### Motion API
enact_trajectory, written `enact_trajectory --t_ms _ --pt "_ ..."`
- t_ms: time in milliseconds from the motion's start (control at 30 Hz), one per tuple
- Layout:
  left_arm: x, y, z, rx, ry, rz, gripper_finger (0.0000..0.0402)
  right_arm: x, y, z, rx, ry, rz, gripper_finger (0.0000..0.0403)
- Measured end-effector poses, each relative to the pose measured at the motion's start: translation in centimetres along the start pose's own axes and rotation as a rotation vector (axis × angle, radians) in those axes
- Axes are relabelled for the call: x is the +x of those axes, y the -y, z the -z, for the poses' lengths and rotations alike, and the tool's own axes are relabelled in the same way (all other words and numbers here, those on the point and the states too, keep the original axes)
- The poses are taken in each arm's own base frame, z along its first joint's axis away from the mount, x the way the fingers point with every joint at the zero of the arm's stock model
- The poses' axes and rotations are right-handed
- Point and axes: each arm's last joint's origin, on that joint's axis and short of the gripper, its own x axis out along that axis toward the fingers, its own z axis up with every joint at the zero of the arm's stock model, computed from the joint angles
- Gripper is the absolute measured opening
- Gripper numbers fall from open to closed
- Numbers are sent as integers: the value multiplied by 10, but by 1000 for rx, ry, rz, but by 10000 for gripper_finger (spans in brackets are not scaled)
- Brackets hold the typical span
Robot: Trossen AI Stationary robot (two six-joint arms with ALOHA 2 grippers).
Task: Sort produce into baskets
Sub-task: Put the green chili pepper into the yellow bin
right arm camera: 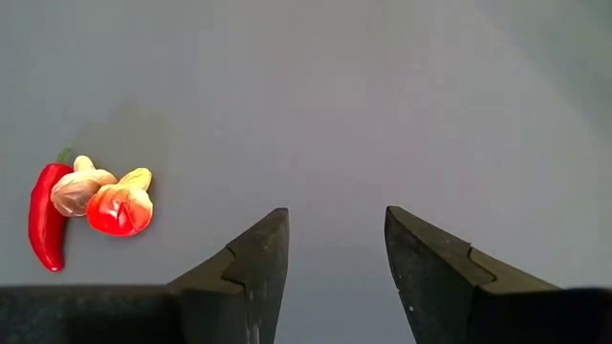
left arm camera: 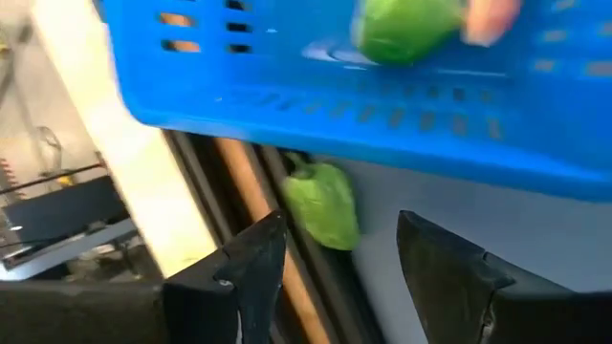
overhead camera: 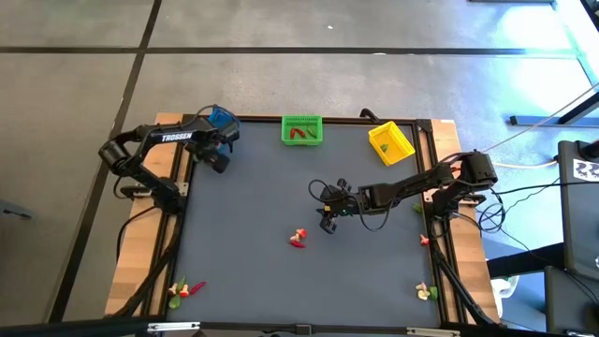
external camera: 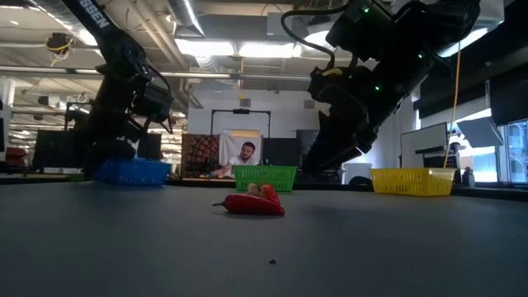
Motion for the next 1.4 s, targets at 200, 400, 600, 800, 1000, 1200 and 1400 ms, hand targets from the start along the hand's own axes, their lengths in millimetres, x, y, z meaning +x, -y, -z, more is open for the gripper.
enact_trajectory --t_ms 200,400,600,800,1000,1200,1400 --pt "9 4 2 2 -5 -21 196 0 0 0 -1 -1 1 175" --pt "19 11 -1 11 -25 -119 196 0 0 0 0 -3 1 175" --pt "30 20 -1 27 -18 -201 196 0 0 0 1 -4 0 175" --pt "35 24 -3 58 -20 -211 180 0 0 1 2 -8 -7 175" --pt "37 24 -7 77 -7 -200 107 0 0 0 2 -7 -7 175" --pt "37 24 -7 101 -7 -197 49 0 0 1 2 -8 -7 175" --pt "35 24 -6 126 -6 -192 36 0 0 0 2 -8 -8 175"
